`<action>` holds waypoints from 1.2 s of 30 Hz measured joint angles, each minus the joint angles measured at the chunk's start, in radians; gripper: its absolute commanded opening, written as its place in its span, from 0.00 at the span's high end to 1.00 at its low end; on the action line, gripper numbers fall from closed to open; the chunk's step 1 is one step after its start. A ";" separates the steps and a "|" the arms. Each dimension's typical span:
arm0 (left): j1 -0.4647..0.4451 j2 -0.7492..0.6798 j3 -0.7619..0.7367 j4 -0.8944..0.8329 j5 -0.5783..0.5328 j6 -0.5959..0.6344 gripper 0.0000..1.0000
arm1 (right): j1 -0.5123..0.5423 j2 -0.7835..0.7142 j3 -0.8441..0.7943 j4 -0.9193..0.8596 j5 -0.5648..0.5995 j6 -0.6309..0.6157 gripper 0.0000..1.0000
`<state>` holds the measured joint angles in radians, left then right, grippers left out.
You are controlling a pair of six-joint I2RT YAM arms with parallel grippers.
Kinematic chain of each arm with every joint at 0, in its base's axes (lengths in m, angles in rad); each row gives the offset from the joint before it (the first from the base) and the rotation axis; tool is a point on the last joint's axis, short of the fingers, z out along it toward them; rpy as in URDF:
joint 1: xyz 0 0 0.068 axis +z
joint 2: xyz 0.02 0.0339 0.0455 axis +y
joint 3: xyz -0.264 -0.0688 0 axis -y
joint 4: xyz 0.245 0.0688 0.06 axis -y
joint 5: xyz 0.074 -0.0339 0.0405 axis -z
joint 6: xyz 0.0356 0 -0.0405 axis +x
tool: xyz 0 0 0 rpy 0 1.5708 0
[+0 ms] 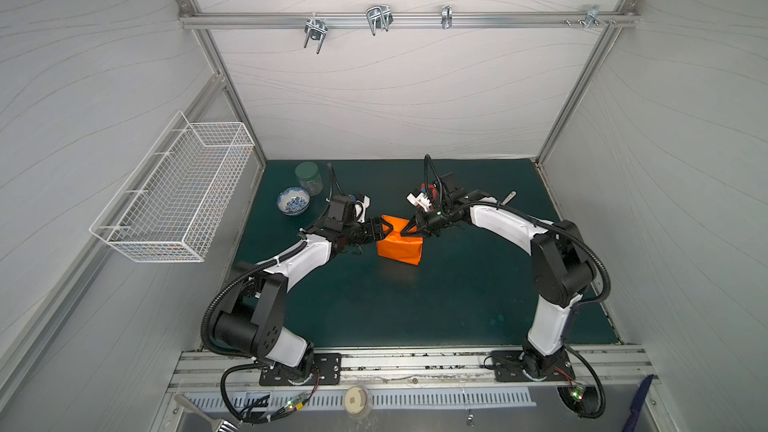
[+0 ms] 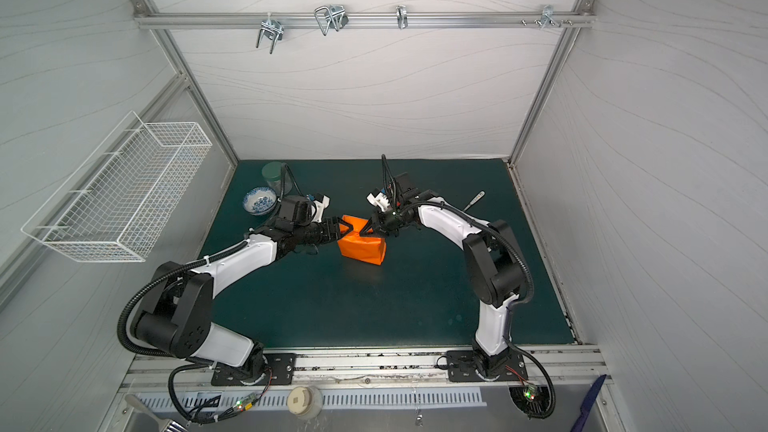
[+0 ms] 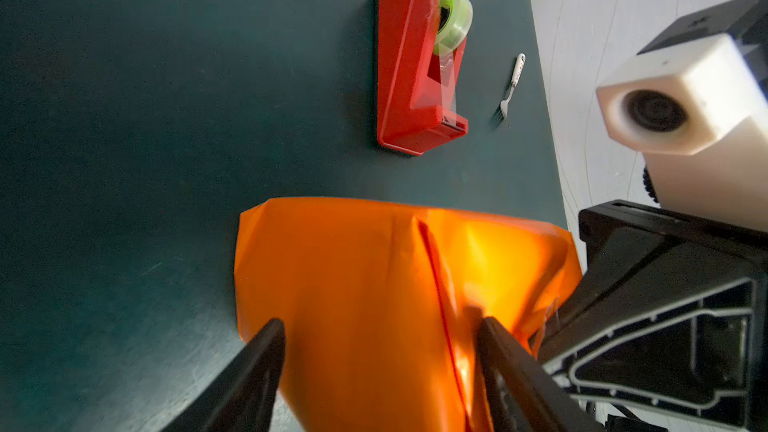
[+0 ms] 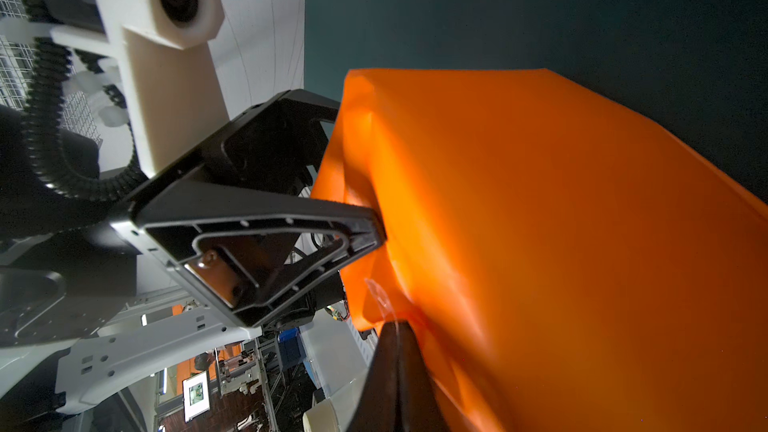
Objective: Wrap the gift box in paper
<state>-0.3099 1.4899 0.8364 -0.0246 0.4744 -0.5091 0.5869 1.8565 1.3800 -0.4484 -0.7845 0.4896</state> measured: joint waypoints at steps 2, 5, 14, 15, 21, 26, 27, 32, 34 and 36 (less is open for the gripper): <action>0.001 -0.016 -0.008 -0.011 -0.013 -0.005 0.19 | 0.000 0.004 0.005 -0.008 -0.003 0.000 1.00; 0.003 -0.048 -0.014 -0.032 -0.031 -0.018 0.17 | 0.000 0.008 0.011 -0.014 -0.005 0.000 1.00; -0.011 -0.070 0.026 -0.056 -0.026 -0.018 0.10 | 0.000 0.009 0.011 -0.016 -0.009 -0.007 1.00; -0.017 -0.065 0.037 -0.058 -0.025 -0.014 0.09 | 0.000 0.009 0.011 -0.017 -0.009 -0.008 1.00; -0.064 -0.032 0.077 -0.078 -0.018 0.013 0.07 | 0.000 0.014 0.018 -0.024 -0.010 -0.011 1.00; -0.071 0.004 0.100 -0.100 -0.021 0.035 0.07 | 0.000 0.015 0.021 -0.029 -0.010 -0.013 1.00; -0.072 0.009 0.100 -0.101 -0.021 0.038 0.08 | 0.000 0.015 0.021 -0.029 -0.010 -0.015 1.00; -0.073 0.034 0.100 -0.113 -0.021 0.050 0.10 | 0.000 0.016 0.022 -0.031 -0.010 -0.016 1.00; -0.072 0.040 0.100 -0.116 -0.022 0.053 0.11 | 0.000 0.016 0.024 -0.032 -0.010 -0.017 1.00; -0.072 0.047 0.100 -0.117 -0.023 0.054 0.13 | 0.000 0.016 0.025 -0.034 -0.009 -0.018 1.00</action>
<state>-0.3824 1.5364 0.9367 -0.1413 0.4511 -0.4553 0.5869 1.8729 1.4052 -0.4828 -0.7937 0.4713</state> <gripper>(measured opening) 0.888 0.045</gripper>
